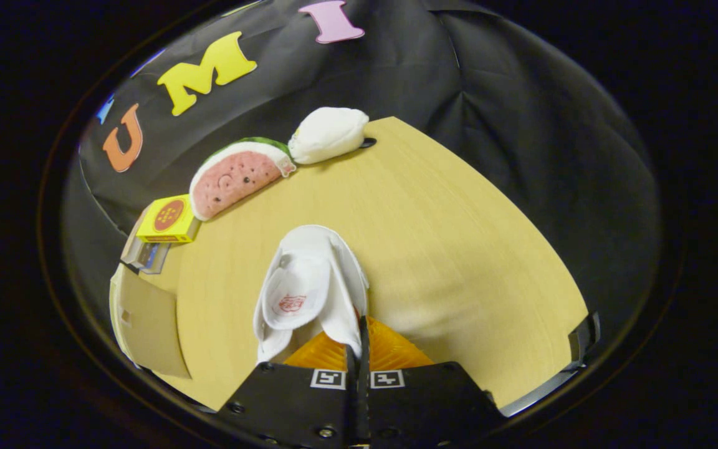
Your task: Open the storage box then place both shoes into the box .Put the left shoe in first, then the right shoe, with the right side of both shoes facing outward in a uniform manner.
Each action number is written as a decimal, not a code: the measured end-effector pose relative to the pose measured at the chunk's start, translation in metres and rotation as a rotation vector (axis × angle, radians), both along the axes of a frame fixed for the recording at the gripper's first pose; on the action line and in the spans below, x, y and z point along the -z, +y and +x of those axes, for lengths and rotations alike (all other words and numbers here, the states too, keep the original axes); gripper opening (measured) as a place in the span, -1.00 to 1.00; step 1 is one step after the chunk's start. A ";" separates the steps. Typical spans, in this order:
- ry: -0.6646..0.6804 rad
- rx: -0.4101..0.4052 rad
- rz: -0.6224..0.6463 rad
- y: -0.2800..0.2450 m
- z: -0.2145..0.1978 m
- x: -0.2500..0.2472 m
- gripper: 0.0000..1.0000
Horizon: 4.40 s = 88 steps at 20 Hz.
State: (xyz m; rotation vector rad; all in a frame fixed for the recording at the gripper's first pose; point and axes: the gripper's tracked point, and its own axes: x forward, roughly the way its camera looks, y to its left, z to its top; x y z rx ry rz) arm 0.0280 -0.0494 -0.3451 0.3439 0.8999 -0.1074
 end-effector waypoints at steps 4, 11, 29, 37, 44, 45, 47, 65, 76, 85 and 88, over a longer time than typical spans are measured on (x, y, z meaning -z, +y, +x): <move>-0.029 -0.010 0.033 0.075 -0.022 -0.044 -1.00; -0.091 -0.037 0.054 0.227 -0.047 -0.117 -1.00; -0.051 0.053 0.071 0.448 -0.043 -0.079 -1.00; -0.092 0.084 -0.053 0.444 -0.032 -0.058 -1.00; -0.132 0.032 -0.132 0.448 -0.017 -0.041 -1.00; -0.127 0.008 -0.119 0.454 -0.019 -0.038 -1.00; -0.128 -0.064 -0.070 0.470 -0.025 -0.039 -0.48; -0.648 -0.147 -0.259 0.332 -0.091 -0.274 0.93; -0.725 -0.096 -0.245 0.260 -0.170 -0.297 0.92; -0.719 -0.061 -0.237 0.234 -0.181 -0.299 0.92; -0.715 -0.077 -0.232 0.238 -0.180 -0.298 0.92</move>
